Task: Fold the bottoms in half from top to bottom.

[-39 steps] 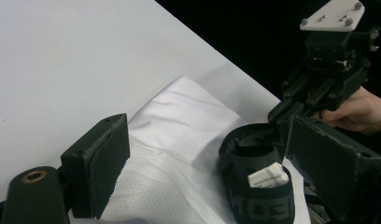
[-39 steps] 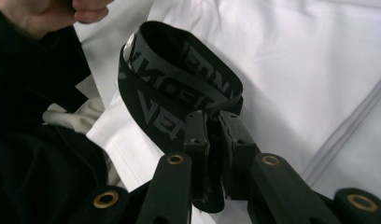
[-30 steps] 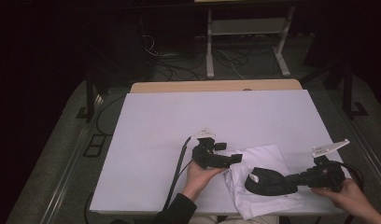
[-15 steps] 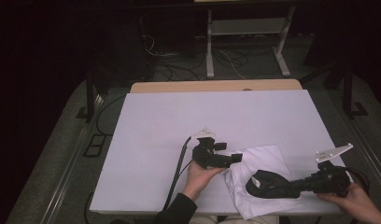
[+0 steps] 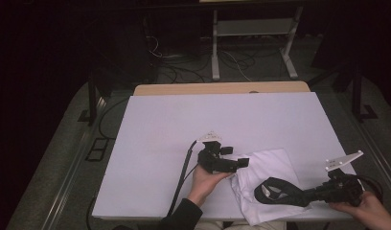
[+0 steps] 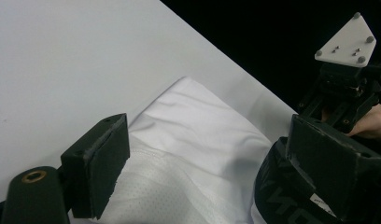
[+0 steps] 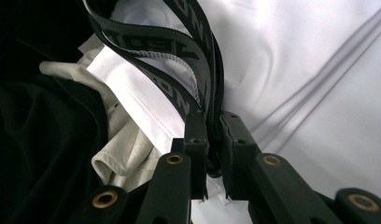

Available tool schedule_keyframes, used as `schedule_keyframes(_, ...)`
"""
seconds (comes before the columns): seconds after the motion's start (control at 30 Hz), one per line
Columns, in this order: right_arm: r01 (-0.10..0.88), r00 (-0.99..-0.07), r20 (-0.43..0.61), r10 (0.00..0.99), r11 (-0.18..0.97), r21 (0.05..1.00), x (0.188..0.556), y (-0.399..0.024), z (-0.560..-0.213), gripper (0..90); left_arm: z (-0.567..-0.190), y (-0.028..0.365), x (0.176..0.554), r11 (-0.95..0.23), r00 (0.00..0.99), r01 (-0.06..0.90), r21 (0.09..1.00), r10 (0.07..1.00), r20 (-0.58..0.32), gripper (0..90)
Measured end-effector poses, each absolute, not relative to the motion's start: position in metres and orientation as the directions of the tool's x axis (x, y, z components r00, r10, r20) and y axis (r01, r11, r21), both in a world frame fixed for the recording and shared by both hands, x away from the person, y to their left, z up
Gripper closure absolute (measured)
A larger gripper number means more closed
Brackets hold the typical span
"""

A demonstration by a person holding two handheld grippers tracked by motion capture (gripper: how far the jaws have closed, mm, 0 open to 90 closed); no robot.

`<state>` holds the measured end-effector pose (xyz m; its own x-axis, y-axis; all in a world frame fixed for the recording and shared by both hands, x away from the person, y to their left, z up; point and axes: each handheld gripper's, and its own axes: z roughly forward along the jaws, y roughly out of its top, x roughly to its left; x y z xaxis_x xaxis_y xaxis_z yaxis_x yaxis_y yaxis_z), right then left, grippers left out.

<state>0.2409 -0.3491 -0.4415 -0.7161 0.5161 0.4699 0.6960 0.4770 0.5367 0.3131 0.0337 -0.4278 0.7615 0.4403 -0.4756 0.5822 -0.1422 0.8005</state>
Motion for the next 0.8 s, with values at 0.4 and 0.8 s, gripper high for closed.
schedule_keyframes(0.4,0.690,-0.715,0.477,0.511,0.408,0.598,0.246,-0.354,-0.425,43.6,-0.429,0.036,0.315,-0.154,0.764,0.578,0.801,0.448,-0.465,12.5)
schedule_keyframes(0.8,0.671,-0.711,0.449,0.541,0.331,0.663,0.273,-0.333,-0.404,59.6,-0.430,0.037,0.317,-0.154,0.764,0.572,0.805,0.457,-0.455,12.5)
